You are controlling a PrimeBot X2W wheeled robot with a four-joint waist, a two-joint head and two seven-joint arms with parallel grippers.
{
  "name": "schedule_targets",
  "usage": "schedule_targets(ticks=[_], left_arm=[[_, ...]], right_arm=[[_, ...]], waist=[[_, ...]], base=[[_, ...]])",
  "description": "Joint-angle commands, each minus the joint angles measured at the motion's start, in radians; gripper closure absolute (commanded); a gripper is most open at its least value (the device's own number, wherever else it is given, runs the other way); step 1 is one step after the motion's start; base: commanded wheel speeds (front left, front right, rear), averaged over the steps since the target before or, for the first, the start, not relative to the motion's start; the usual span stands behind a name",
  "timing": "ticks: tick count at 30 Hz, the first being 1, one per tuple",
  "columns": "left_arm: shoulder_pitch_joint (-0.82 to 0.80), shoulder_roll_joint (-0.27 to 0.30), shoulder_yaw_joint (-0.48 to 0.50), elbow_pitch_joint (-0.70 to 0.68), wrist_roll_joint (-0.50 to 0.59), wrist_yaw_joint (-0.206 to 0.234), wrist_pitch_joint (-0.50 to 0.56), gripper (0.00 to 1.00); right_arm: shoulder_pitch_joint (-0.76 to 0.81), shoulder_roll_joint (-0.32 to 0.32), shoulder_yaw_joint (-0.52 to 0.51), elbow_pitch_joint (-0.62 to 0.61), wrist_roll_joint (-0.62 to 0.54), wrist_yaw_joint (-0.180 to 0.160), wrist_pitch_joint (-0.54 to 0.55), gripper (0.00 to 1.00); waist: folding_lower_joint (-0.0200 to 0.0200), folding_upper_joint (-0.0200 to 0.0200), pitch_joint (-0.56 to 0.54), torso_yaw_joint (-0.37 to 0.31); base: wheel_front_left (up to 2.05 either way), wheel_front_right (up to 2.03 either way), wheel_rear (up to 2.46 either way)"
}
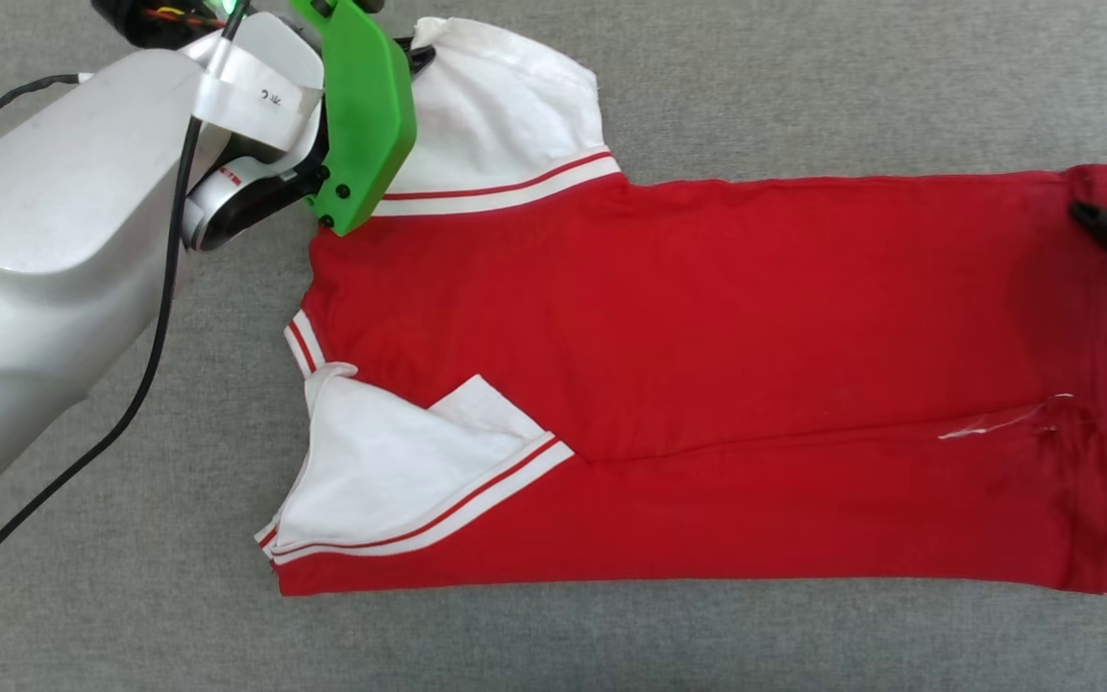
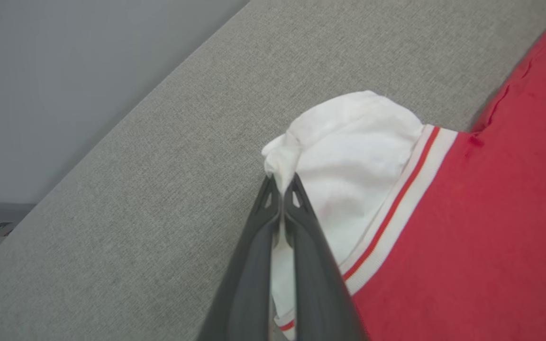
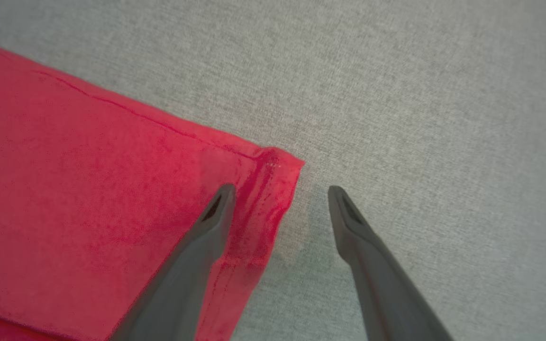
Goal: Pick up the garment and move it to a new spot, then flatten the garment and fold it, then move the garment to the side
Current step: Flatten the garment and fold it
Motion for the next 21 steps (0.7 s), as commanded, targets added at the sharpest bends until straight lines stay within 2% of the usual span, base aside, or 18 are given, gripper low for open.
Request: schedule_targets(ticks=[1,5,10,11,12,21], left_arm=[[-0.015,-0.005,-0.003,-0.007,0.009,-0.003,-0.011,1.0],[-0.021,-0.005,-0.004,-0.012,0.014,-0.003,-0.023,1.0],[-0.014,-0.002,-0.006,-0.004,0.012,-0.003,-0.036,1.0],[-0.01,-0.001,-0.006,-0.001,0.01,-0.003,-0.04,1.0],[-0.006,0.001,-0.007,0.001,0.008,-0.003,-0.043,1.0],[0.081,0.047,0.002,-0.002,-0.008,0.013,-0.127,1.0]], right_arm=[[-0.019,0.018,0.031,0.038,-0.015,-0.001,0.012,0.0],[-0.027,0.063,0.088,0.119,-0.007,-0.001,0.005,0.0],[-0.008,0.081,0.174,0.161,0.013,-0.001,-0.014,0.0],[-0.009,0.079,0.182,0.168,0.016,-0.001,-0.031,0.55],[-0.011,0.078,0.183,0.174,0.017,-0.001,-0.051,1.0],[-0.019,0.075,0.13,0.193,-0.013,-0.001,-0.336,1.0]], waist=[[-0.0001,0.0,0.032,0.029],[-0.0001,0.0,0.049,0.04],[-0.0001,0.0,0.048,0.04],[-0.0001,0.0,0.044,0.038],[-0.0001,0.0,0.04,0.036],[-0.0001,0.0,-0.065,0.015]], base=[[0.0,0.0,0.0],[0.0,0.0,0.0],[0.0,0.0,0.0],[0.0,0.0,0.0],[0.0,0.0,0.0],[0.0,0.0,0.0]])
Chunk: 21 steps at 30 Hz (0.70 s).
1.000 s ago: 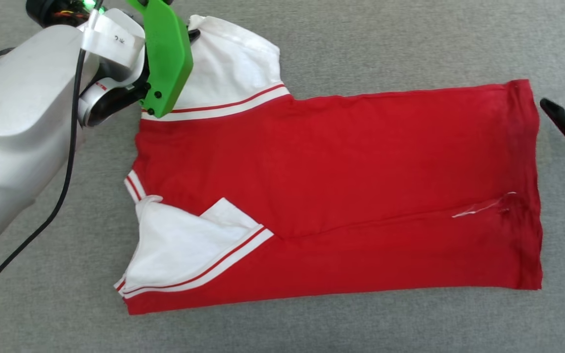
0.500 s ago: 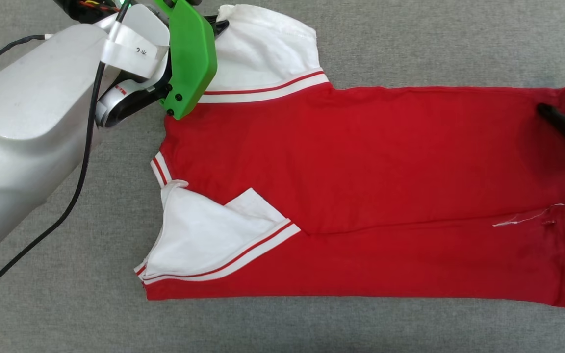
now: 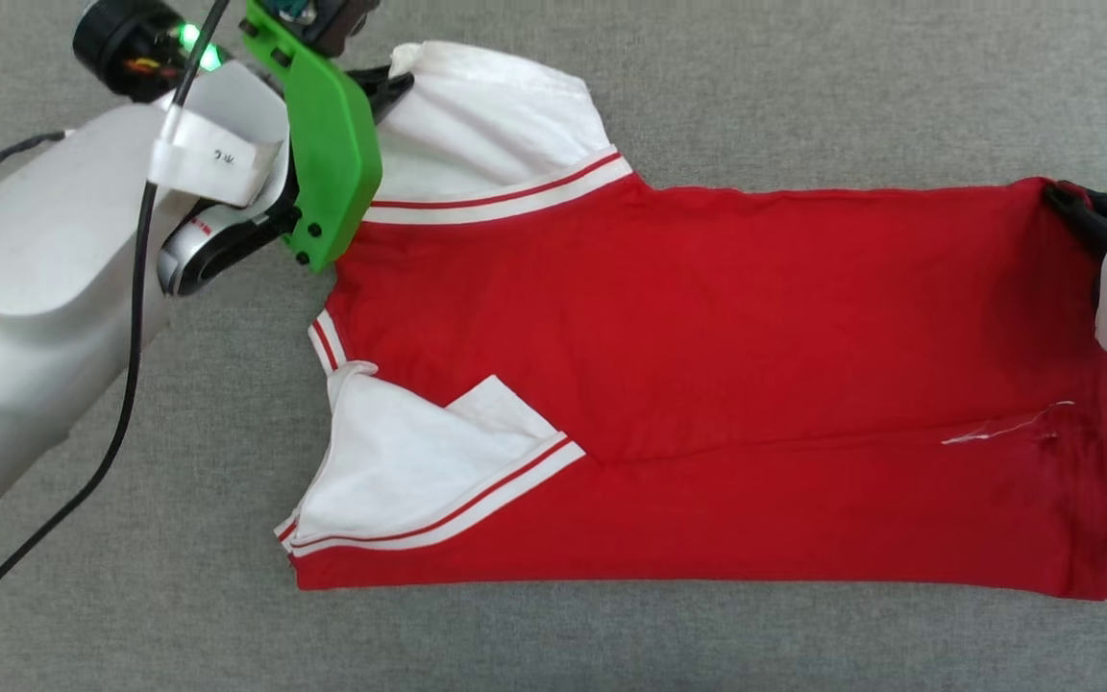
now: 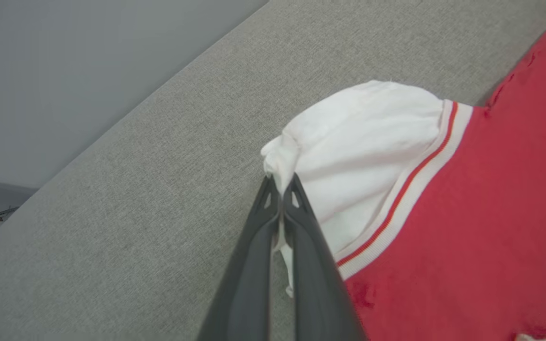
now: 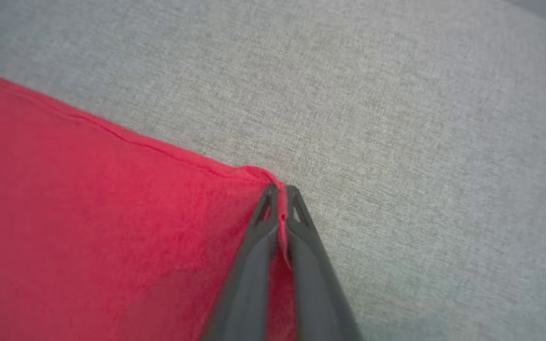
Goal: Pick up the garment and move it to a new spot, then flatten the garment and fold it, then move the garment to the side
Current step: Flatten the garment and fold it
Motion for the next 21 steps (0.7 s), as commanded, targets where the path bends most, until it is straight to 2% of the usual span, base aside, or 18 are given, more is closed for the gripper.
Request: schedule_targets(ticks=[1,6,12,18,19,21], left_arm=[[0.03,0.017,0.001,-0.011,-0.002,0.012,-0.017,1.0],[0.119,0.062,-0.001,-0.082,-0.016,0.052,-0.058,1.0],[0.238,0.118,-0.006,-0.187,-0.041,0.113,-0.088,1.0],[0.372,0.174,-0.019,-0.292,-0.048,0.18,-0.107,1.0],[0.45,0.191,-0.025,-0.337,-0.058,0.211,-0.119,1.0],[0.5,0.193,-0.028,-0.352,-0.067,0.224,-0.124,1.0]], right_arm=[[0.021,0.003,-0.004,0.0,-0.01,0.0,-0.035,1.0],[0.081,-0.003,-0.023,-0.025,-0.028,0.0,-0.135,1.0],[0.199,-0.012,-0.053,-0.07,-0.035,0.0,-0.19,1.0],[0.333,-0.023,-0.098,-0.114,-0.037,0.0,-0.205,1.0],[0.405,-0.025,-0.126,-0.134,-0.03,0.0,-0.205,1.0],[0.454,-0.022,-0.14,-0.148,-0.025,0.0,-0.204,1.0]], waist=[[0.0,-0.0001,-0.059,-0.011],[0.0,-0.0001,-0.139,-0.006],[0.0,-0.0001,-0.219,0.01],[0.0,-0.0001,-0.278,0.018],[0.0,-0.0001,-0.3,0.022],[0.0,-0.0001,-0.31,0.025]], base=[[0.0,0.0,0.0],[0.0,0.0,0.0],[0.0,0.0,0.0],[0.0,0.0,0.0],[0.0,0.0,0.0],[0.0,0.0,0.0]])
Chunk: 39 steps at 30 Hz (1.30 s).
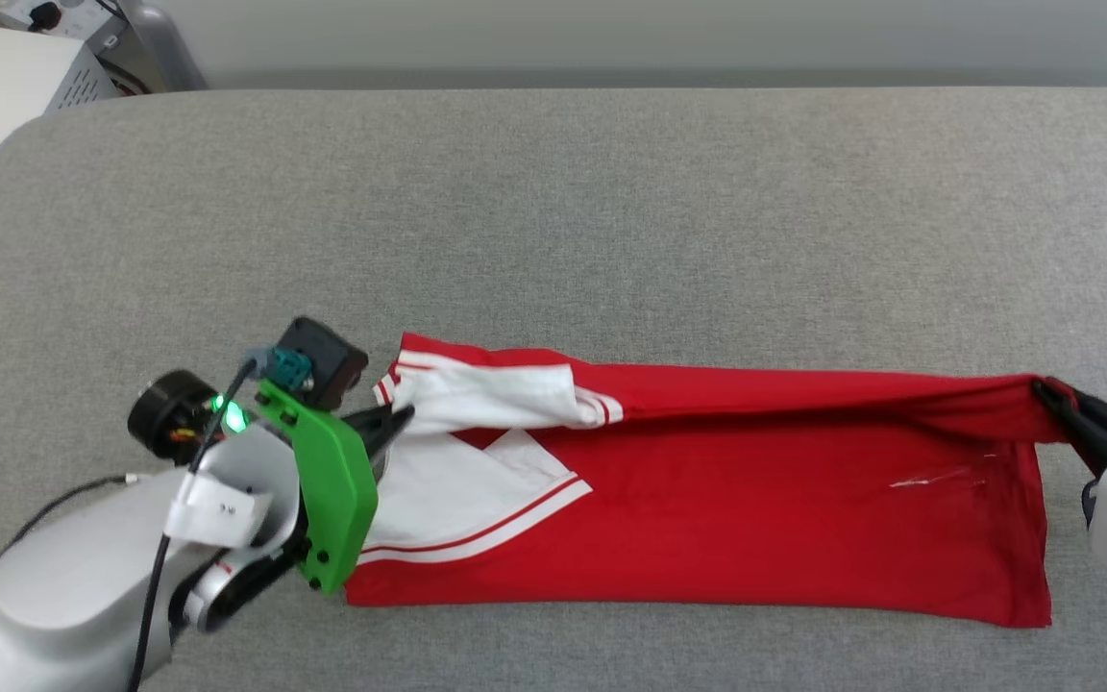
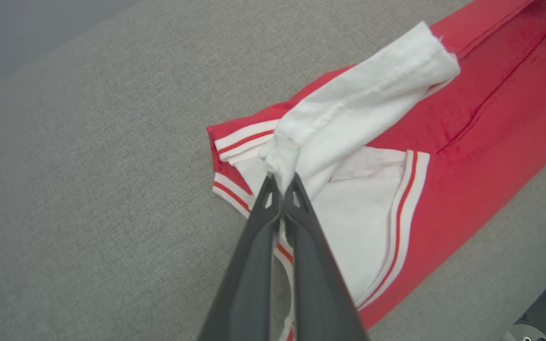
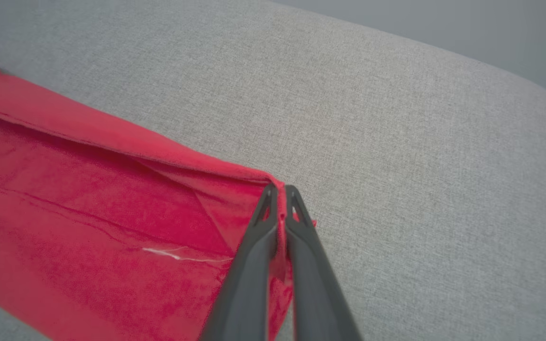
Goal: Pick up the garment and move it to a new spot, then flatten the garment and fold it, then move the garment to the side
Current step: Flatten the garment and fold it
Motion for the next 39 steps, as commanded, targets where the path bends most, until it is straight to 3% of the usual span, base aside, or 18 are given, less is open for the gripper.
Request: schedule_targets(ticks=[1,8,15,16,17,18,19,23,31,37,39], left_arm=[[0.048,0.007,-0.004,-0.007,-0.011,0.012,-0.007,1.0],[0.195,0.005,-0.01,-0.007,-0.027,0.034,-0.028,1.0],[0.258,-0.032,-0.012,0.062,-0.041,0.028,-0.049,1.0],[0.262,-0.043,-0.009,0.08,-0.043,0.026,-0.062,1.0],[0.263,-0.05,-0.007,0.094,-0.042,0.025,-0.073,0.76],[0.264,-0.056,-0.005,0.105,-0.039,0.024,-0.086,0.4],[0.268,-0.064,0.002,0.115,-0.039,0.026,-0.108,0.0],[0.285,-0.069,0.03,0.125,-0.022,0.056,-0.2,0.0],[0.34,-0.06,0.133,0.07,0.022,0.209,-0.398,0.0],[0.401,-0.092,0.296,0.016,0.144,0.326,-0.423,0.0],[0.435,-0.113,0.358,-0.004,0.2,0.345,-0.423,0.0]], right_arm=[[0.042,0.003,-0.013,-0.011,0.009,0.0,-0.006,1.0],[0.184,0.038,-0.051,-0.025,0.015,0.0,-0.002,1.0],[0.23,0.092,-0.046,0.036,0.004,0.0,0.008,1.0],[0.229,0.1,-0.043,0.05,-0.001,0.0,0.003,0.84],[0.229,0.105,-0.038,0.059,-0.003,0.0,0.001,0.52],[0.227,0.11,-0.037,0.061,-0.002,0.0,-0.006,0.0],[0.224,0.116,-0.043,0.06,0.003,0.0,-0.02,0.0],[0.224,0.105,-0.061,0.022,0.012,0.0,-0.056,0.0],[0.254,0.036,-0.172,-0.125,0.085,0.0,-0.029,0.0],[0.298,-0.029,-0.24,-0.152,0.223,0.0,0.175,0.0],[0.314,-0.045,-0.25,-0.148,0.273,0.0,0.243,0.0]], waist=[[0.0,0.0,-0.025,0.01],[0.0,0.0,-0.03,0.014],[0.0,0.0,-0.009,0.011],[0.0,0.0,-0.008,0.012],[0.0,0.0,-0.008,0.012],[0.0,0.0,-0.011,0.012],[0.0,0.0,-0.016,0.012],[0.0,0.0,-0.042,0.007],[0.0,0.0,-0.079,0.015],[0.0,0.0,-0.073,0.028],[0.0,0.0,-0.068,0.035]], base=[[0.0,0.0,0.0],[0.0,0.0,0.0],[0.0,0.0,0.0],[0.0,0.0,0.0],[0.0,0.0,0.0],[0.0,0.0,0.0],[0.0,0.0,0.0],[0.0,0.0,0.0],[0.0,0.0,0.0],[0.0,0.0,0.0],[0.0,0.0,0.0]])
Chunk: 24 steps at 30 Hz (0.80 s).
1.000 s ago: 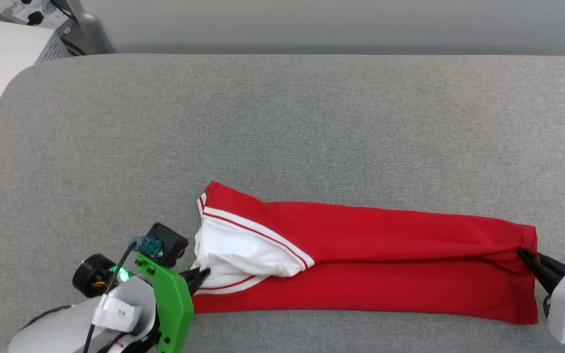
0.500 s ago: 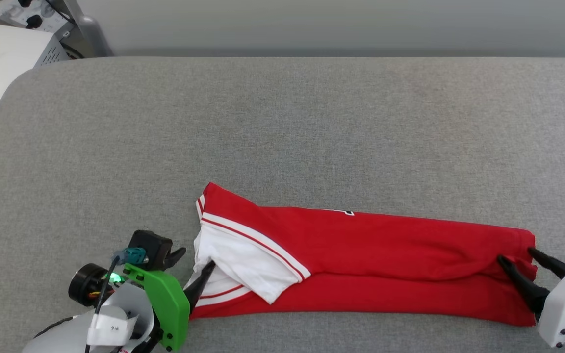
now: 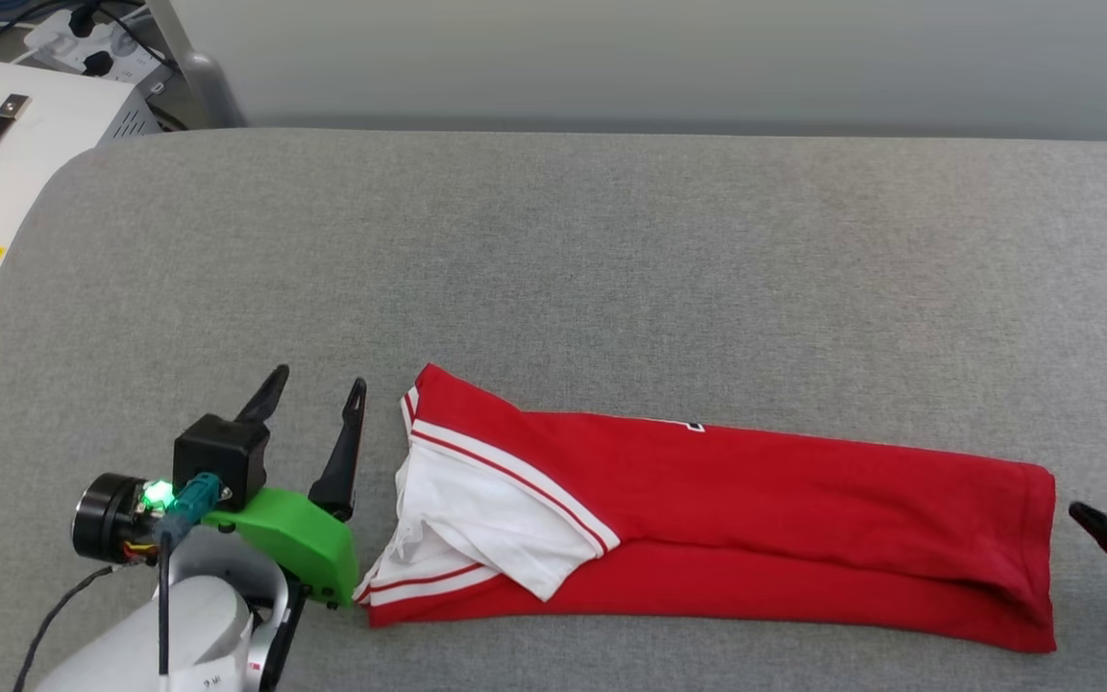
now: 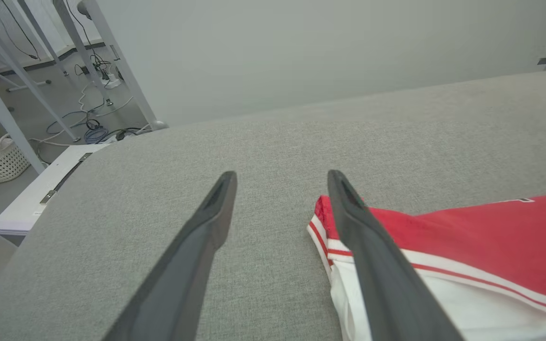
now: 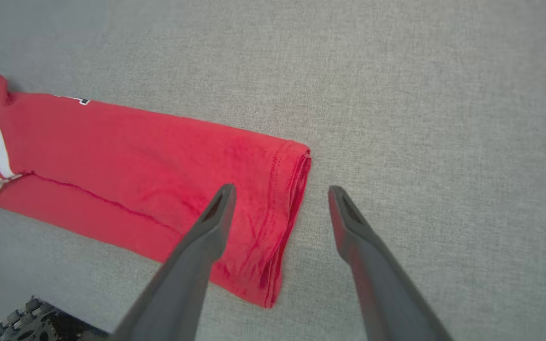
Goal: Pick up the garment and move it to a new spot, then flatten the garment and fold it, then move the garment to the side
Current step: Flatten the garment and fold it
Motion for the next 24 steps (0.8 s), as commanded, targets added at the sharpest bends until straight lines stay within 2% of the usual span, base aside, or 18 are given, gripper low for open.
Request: schedule_targets(ticks=[1,6,12,18,24], left_arm=[[0.047,-0.022,0.038,-0.012,0.044,0.012,-0.005,0.0],[0.144,-0.086,0.18,-0.036,0.164,0.018,-0.006,0.0],[0.212,-0.16,0.332,-0.047,0.3,0.013,-0.006,0.0],[0.261,-0.248,0.447,-0.048,0.385,-0.038,-0.006,0.0],[0.292,-0.325,0.524,-0.029,0.486,-0.075,-0.006,0.0]], right_arm=[[0.018,-0.012,-0.009,0.004,0.026,0.0,0.035,0.0],[0.022,0.0,-0.029,0.053,0.079,0.0,0.108,0.0],[-0.017,0.052,0.005,0.12,0.076,0.0,0.128,0.0],[-0.064,0.106,0.066,0.179,0.081,0.0,0.117,0.0],[-0.082,0.136,0.164,0.164,0.095,0.0,0.105,0.0]], waist=[[0.0001,0.0,0.009,0.009],[0.0001,0.0,0.036,0.029],[0.0001,0.0,0.081,0.057],[0.0001,0.0,0.117,0.084],[0.0001,0.0,0.123,0.095]], base=[[0.0,0.0,0.0],[0.0,0.0,0.0],[0.0,0.0,0.0],[0.0,0.0,0.0],[0.0,0.0,0.0]])
